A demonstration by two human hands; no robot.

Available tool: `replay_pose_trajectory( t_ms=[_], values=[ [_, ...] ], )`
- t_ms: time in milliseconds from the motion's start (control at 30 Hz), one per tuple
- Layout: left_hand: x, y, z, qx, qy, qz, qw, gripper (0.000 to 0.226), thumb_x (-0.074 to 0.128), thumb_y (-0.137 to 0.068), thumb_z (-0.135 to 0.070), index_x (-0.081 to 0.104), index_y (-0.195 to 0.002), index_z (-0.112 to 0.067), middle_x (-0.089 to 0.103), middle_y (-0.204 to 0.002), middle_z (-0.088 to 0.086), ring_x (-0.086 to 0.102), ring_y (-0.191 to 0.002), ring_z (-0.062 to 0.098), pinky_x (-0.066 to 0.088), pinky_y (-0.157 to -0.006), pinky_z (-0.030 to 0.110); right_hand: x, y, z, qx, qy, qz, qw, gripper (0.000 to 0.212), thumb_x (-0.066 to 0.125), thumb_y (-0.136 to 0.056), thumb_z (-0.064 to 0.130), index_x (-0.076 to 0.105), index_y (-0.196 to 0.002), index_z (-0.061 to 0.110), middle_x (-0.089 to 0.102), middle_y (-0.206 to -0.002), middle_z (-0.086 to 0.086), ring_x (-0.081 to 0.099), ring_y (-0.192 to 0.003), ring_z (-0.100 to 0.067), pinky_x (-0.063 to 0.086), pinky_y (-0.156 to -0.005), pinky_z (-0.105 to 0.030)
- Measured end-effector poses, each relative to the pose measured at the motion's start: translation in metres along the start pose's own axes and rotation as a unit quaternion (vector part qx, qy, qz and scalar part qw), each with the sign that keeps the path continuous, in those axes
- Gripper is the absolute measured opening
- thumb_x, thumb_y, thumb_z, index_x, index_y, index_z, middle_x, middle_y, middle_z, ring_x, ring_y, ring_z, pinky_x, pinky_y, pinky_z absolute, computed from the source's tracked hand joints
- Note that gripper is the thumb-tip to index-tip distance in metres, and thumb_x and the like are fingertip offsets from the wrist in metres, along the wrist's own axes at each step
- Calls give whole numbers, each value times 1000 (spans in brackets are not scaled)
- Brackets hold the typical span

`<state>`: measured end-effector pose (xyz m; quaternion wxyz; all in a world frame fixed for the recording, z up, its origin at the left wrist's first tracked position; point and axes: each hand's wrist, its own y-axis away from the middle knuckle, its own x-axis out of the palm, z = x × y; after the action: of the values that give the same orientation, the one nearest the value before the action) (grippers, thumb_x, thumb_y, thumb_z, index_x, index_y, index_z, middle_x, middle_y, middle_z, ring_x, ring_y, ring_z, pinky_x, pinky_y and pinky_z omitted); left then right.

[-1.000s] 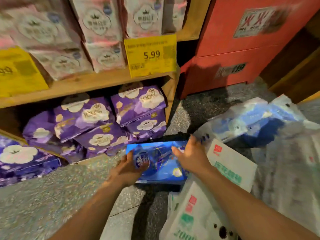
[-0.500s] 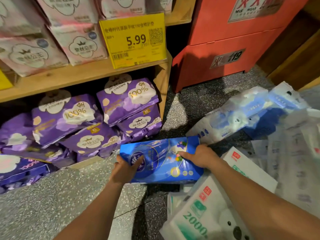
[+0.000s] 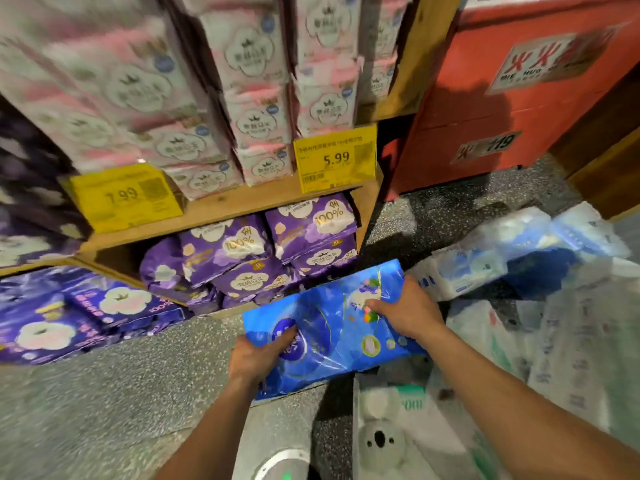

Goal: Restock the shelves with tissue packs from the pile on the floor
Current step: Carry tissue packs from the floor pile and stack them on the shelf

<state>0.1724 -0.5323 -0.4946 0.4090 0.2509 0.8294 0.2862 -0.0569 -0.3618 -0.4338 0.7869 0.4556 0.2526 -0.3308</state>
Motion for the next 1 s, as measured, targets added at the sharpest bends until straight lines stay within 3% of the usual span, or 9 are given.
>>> replay_pose_trajectory(
  t_ms=[133, 233, 300, 367, 433, 533, 667, 867, 1000],
  values=[
    [-69, 84, -28, 15, 85, 9, 996, 70, 90, -59, -58, 70, -102, -6, 76, -95, 2, 70, -78, 11, 54, -59, 19, -61, 80, 43, -6, -49, 4, 999, 72, 83, -79, 50, 51, -131, 12, 62, -128, -10, 60, -118, -34, 51, -92, -44],
    [-128, 152, -47, 32, 102, 24, 994, 95, 85, -50, -75, 62, -116, -11, 76, -105, -1, 74, -89, 13, 60, -80, 32, -113, 148, 80, -25, -51, 4, 998, 69, 81, -78, 56, 53, -124, 13, 64, -121, -10, 61, -114, -34, 52, -90, -46],
    [-166, 206, -65, 50, 103, 10, 993, 99, 86, -51, -72, 59, -119, -4, 75, -109, 0, 73, -91, 10, 57, -74, 18, -144, 192, 102, -42, -55, 2, 998, 66, 82, -78, 54, 55, -121, 13, 65, -116, -8, 62, -112, -33, 50, -83, -40],
    [-204, 261, -88, 73, 97, -8, 993, 78, 89, -68, -49, 52, -121, -3, 69, -110, 0, 68, -93, 15, 47, -70, 11, -175, 236, 124, -64, -63, 0, 996, 64, 81, -79, 54, 57, -122, 13, 60, -110, -3, 62, -110, -31, 42, -74, -35],
    [-237, 306, -104, 62, 65, -41, 995, 71, 86, -74, -45, 49, -123, -9, 65, -110, 2, 65, -99, 22, 46, -80, 24, -205, 274, 141, -71, -69, -1, 995, 65, 80, -79, 55, 56, -123, 13, 60, -107, -1, 64, -107, -29, 39, -70, -33],
    [-281, 361, -113, 74, 54, -53, 994, 83, 84, -60, -69, 55, -119, -17, 70, -110, -1, 68, -98, 21, 53, -88, 36, -242, 329, 156, -88, -87, 10, 992, 66, 81, -76, 57, 59, -121, 13, 67, -106, 0, 68, -102, -26, 46, -69, -34],
    [-328, 465, -127, 74, 72, -115, 988, 84, 84, -63, -66, 50, -119, -13, 62, -110, 0, 63, -104, 24, 48, -84, 34, -276, 371, 147, -168, -125, 46, 977, 89, 76, -53, 86, 67, -110, 19, 76, -102, 7, 74, -96, -15, 60, -82, -44],
    [-387, 648, -100, 57, 120, -221, 966, 65, 80, -71, -61, 55, -106, -12, 64, -104, 6, 64, -103, 30, 42, -74, 34, -336, 486, 180, -257, -97, 95, 957, 90, 77, -48, 88, 69, -112, 25, 77, -103, 10, 75, -93, -12, 61, -79, -43],
    [-438, 740, -55, 66, 178, -289, 938, 53, 81, -72, -59, 68, -101, -17, 73, -94, -3, 70, -91, 21, 47, -66, 30, -346, 578, 224, -322, -71, 134, 935, 88, 80, -52, 84, 65, -114, 23, 76, -105, 9, 74, -93, -15, 61, -79, -43]
  ],
)
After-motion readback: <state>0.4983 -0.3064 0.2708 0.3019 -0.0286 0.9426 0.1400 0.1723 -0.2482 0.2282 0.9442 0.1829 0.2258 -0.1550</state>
